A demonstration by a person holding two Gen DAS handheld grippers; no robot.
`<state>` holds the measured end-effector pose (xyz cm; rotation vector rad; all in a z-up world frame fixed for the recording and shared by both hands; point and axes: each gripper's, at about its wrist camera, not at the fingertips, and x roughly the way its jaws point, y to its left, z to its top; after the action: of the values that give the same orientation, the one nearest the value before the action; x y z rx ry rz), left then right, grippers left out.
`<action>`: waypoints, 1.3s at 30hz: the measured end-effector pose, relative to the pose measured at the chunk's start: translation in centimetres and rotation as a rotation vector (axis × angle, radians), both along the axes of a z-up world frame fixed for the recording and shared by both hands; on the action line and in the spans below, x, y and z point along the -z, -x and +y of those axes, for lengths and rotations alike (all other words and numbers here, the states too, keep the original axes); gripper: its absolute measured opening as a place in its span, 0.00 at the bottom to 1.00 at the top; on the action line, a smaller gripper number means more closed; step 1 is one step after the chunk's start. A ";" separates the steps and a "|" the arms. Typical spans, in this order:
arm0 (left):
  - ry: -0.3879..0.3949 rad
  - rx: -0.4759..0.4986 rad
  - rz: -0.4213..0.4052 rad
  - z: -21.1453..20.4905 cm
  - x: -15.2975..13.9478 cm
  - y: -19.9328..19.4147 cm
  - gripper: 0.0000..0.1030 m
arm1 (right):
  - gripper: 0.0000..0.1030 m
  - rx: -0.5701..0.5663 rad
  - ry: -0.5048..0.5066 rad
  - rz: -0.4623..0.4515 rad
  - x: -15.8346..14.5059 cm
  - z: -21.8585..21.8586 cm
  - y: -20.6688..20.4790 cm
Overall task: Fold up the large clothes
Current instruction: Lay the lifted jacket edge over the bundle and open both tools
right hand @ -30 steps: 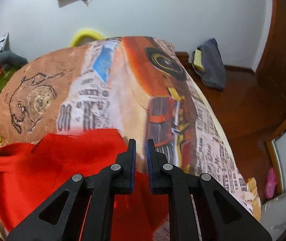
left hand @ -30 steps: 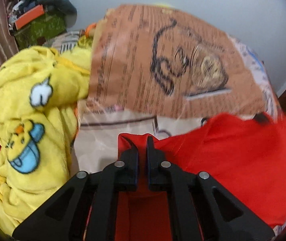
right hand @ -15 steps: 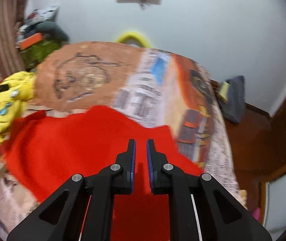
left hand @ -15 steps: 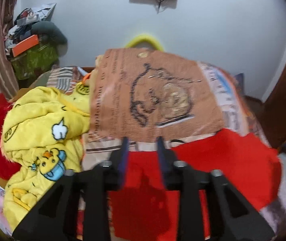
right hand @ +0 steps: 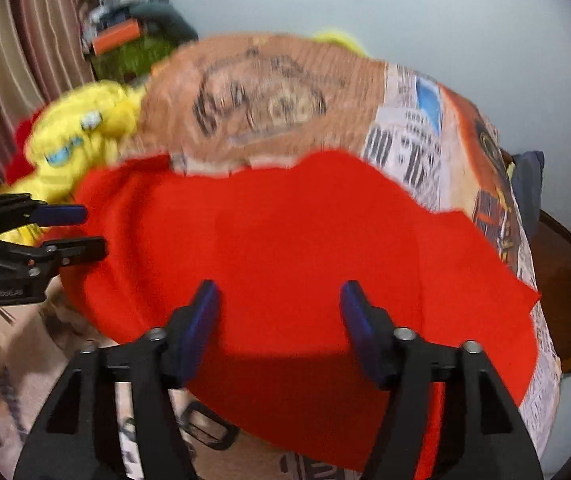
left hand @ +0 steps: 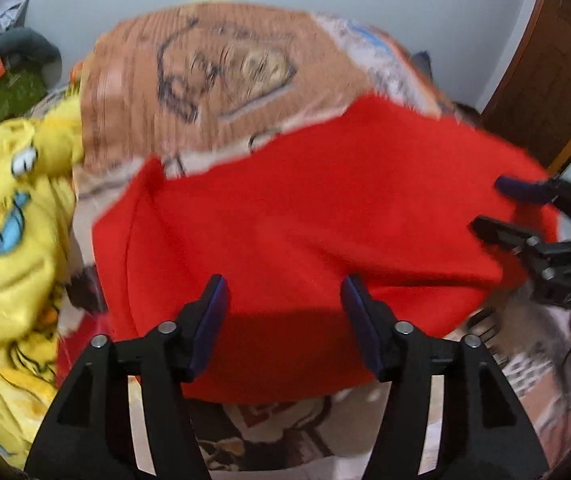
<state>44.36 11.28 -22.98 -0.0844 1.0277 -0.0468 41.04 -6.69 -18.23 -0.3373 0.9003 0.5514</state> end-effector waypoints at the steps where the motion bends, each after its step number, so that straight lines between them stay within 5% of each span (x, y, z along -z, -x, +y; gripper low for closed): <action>1: 0.000 -0.012 0.006 0.4 0.6 0.2 0.62 | 0.74 -0.004 0.002 -0.017 0.3 -0.3 0.1; 6: 0.038 -0.125 0.034 4.8 2.6 1.5 0.67 | 0.76 0.046 0.038 -0.073 0.2 -2.6 0.0; 12: -0.161 -0.215 0.102 8.2 5.5 3.4 0.70 | 0.81 0.138 0.009 -0.049 0.3 -7.6 -0.5; 17: 0.026 -0.283 0.106 11.1 6.2 4.9 0.74 | 0.82 0.222 0.002 -0.051 0.0 -11.0 -0.3; 19: 0.061 -0.293 0.104 11.3 6.4 4.9 0.64 | 0.83 0.262 0.009 -0.030 0.5 -12.5 -0.3; 23: 0.059 -0.224 0.064 9.8 5.2 4.5 0.09 | 0.83 0.323 0.004 0.002 1.3 -14.8 -0.4; 24: 0.023 -0.220 0.055 9.3 4.7 4.4 0.07 | 0.83 0.335 -0.004 0.013 1.6 -15.5 -0.4; 27: -0.125 -0.225 -0.015 8.6 2.7 4.3 0.07 | 0.84 0.347 -0.040 0.039 1.8 -16.6 -0.5; 31: -0.132 -0.266 -0.003 10.0 2.4 3.4 0.08 | 0.84 0.339 -0.017 0.022 2.1 -16.6 -0.6; 34: -0.223 -0.255 0.038 9.4 4.1 2.9 0.08 | 0.84 0.349 0.016 -0.016 1.9 -16.3 -0.3; 37: -0.165 -0.254 0.066 9.9 4.9 2.7 0.10 | 0.84 0.375 0.035 -0.054 1.3 -16.5 -0.1; 39: -0.154 -0.257 0.065 10.2 4.0 3.6 0.21 | 0.84 0.400 0.053 -0.090 0.5 -16.9 0.0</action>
<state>40.73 21.44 -26.99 -0.0778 1.0753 0.2701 40.99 -23.55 -18.75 -0.2195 0.8674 0.1432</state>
